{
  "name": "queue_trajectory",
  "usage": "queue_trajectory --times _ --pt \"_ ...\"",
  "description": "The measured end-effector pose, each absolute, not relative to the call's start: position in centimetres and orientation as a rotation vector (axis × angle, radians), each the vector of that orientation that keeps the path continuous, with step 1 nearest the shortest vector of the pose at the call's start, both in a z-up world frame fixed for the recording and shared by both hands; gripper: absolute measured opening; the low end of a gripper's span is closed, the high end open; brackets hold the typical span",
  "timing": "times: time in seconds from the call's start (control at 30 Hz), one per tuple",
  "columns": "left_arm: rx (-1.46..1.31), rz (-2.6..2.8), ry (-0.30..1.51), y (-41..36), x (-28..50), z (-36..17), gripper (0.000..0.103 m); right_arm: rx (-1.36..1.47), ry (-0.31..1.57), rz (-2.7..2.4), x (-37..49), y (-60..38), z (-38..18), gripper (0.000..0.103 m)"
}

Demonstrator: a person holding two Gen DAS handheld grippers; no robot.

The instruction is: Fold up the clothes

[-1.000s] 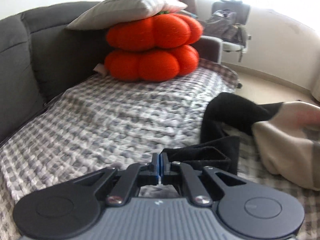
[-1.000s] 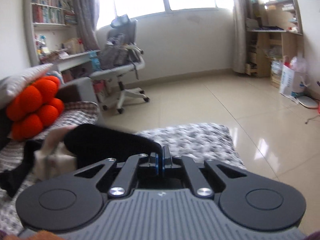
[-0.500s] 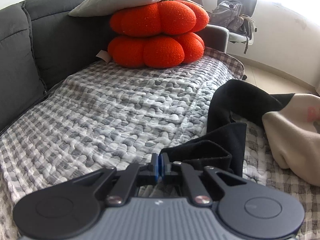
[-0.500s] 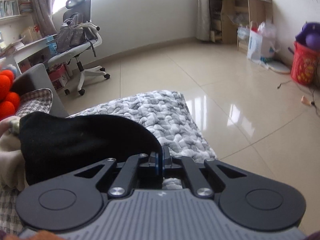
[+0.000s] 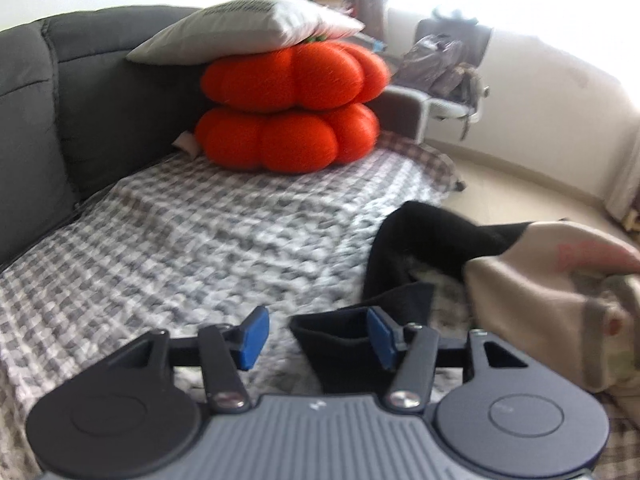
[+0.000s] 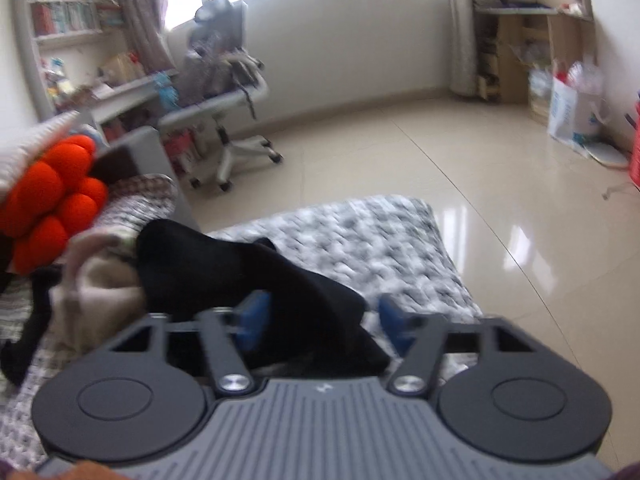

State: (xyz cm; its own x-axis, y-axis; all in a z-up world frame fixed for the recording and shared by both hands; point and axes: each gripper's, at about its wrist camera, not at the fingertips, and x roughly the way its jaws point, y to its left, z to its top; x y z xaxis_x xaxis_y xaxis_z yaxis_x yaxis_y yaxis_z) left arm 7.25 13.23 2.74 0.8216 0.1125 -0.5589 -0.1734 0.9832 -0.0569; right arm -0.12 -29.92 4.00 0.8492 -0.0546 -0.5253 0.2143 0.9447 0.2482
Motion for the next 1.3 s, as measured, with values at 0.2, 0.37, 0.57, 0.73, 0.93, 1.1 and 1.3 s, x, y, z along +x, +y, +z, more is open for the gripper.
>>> queue_trajectory --times 0.2,0.37,0.57,0.73,0.93,1.1,1.3 --pt "-0.095 0.013 0.566 10.6 6.9 2.9 0.059 0.296 0.503 -0.025 -1.1 -27.7 5.3 0.069" --pt "-0.06 -0.08 0.571 8.2 7.2 2.2 0.059 0.285 0.544 0.075 -0.6 -25.2 5.1 0.069" --pt "-0.037 -0.17 0.606 6.2 8.9 0.3 0.058 0.304 0.636 0.175 0.2 -22.5 3.9 0.069" --pt "-0.031 -0.243 0.639 4.7 10.5 -1.4 0.054 0.266 0.705 0.183 1.1 -21.2 2.4 0.069" --pt "-0.053 -0.277 0.638 3.4 11.6 -2.7 0.045 0.197 0.748 0.161 2.6 -20.3 0.5 0.069" --pt "-0.127 -0.284 0.619 3.3 12.0 -3.0 0.032 0.145 0.728 0.126 3.7 -20.1 -0.5 0.069" --pt "-0.168 -0.298 0.572 3.0 11.7 -2.6 0.012 0.132 0.65 0.122 4.4 -20.2 -0.6 0.035"
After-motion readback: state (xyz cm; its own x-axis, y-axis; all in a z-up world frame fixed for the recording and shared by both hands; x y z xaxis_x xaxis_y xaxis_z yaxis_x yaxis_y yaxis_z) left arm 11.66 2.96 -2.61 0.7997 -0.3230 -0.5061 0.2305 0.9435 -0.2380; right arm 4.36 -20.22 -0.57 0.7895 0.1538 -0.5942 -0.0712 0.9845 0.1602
